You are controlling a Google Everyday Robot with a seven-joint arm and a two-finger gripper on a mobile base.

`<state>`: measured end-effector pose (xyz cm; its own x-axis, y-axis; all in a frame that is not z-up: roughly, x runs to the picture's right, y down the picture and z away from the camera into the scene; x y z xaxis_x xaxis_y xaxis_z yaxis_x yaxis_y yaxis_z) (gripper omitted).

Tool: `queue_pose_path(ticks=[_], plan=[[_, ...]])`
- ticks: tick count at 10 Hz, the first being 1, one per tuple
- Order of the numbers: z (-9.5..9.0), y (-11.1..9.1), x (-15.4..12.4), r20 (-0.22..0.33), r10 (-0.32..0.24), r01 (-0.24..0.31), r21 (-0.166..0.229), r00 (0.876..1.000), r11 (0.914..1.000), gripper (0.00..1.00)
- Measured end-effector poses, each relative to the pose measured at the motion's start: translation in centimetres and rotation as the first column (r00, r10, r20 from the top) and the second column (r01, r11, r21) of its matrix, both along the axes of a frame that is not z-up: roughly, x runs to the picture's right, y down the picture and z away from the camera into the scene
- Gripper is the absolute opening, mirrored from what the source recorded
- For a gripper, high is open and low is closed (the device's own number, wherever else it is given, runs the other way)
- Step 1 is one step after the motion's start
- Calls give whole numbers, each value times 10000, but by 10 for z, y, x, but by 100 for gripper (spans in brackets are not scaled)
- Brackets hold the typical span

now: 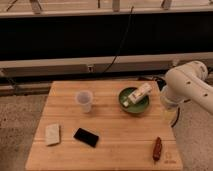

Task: Pick up the ceramic cup

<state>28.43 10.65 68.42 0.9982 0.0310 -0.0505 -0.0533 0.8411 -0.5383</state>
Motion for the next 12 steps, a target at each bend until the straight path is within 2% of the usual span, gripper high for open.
queue_pose_path(ticks=[2, 3, 6, 10, 12], plan=[[1, 0, -1, -15, -142, 142, 28, 9999, 9999, 80], [4, -4, -11, 64, -466, 465, 112, 9989, 9989, 80], [16, -15, -58, 275, -1498, 1488, 358, 9883, 9882, 80], [31, -33, -94, 299, -2651, 2628, 656, 9638, 9626, 80], [38, -48, -116, 377, -3281, 3241, 857, 9439, 9421, 80]])
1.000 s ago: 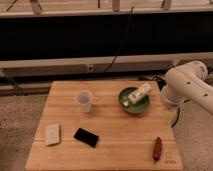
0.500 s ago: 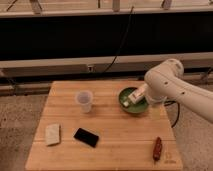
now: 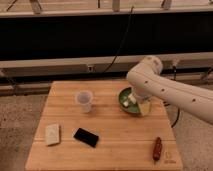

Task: Pick up the ceramic cup

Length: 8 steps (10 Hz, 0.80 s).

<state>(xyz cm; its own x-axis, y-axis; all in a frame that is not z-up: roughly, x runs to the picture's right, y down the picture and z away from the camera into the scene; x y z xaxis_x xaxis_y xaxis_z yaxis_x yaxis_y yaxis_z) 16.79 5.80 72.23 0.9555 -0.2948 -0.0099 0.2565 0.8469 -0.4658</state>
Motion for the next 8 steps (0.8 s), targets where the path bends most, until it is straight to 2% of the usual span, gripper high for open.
queue_pose_path(ticks=[2, 6, 8], plan=[[5, -8, -10, 51, -510, 510, 63, 9987, 9987, 80], [17, -20, -60, 529, -1397, 1384, 280, 9888, 9900, 80], [19, -23, -59, 682, -1576, 1563, 243, 9852, 9874, 80]])
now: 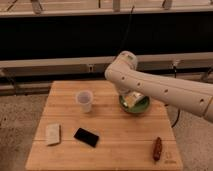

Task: Pick up the ceramic cup

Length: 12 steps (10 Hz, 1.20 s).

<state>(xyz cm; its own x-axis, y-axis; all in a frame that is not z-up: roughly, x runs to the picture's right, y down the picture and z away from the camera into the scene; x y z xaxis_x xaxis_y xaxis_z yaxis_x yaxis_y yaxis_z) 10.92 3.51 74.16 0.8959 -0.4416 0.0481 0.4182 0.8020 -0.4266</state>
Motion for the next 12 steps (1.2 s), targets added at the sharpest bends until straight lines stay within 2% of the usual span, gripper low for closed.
queue_pose_path(ticks=[2, 5, 9, 12], plan=[[4, 1, -13, 278, -146, 146, -23, 9995, 9999, 80], [9, 1, -46, 662, -446, 448, -20, 9968, 9990, 80], [17, 4, -58, 958, -835, 846, -77, 9919, 9964, 80], [25, 7, -93, 1380, -1215, 1243, -117, 9829, 9922, 80]])
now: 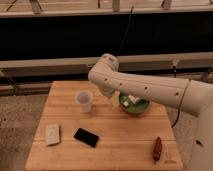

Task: Pick up the ceramic cup

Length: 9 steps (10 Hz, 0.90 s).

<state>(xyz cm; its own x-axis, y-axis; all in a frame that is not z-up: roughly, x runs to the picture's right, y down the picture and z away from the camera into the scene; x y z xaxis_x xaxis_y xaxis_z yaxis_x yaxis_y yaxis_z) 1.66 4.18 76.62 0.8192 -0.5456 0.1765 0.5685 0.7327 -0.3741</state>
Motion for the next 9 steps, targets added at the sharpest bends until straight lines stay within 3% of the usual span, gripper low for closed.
queue_pose_path(ticks=[9], plan=[[22, 13, -33, 820, -522, 545, -253, 9953, 9982, 80]])
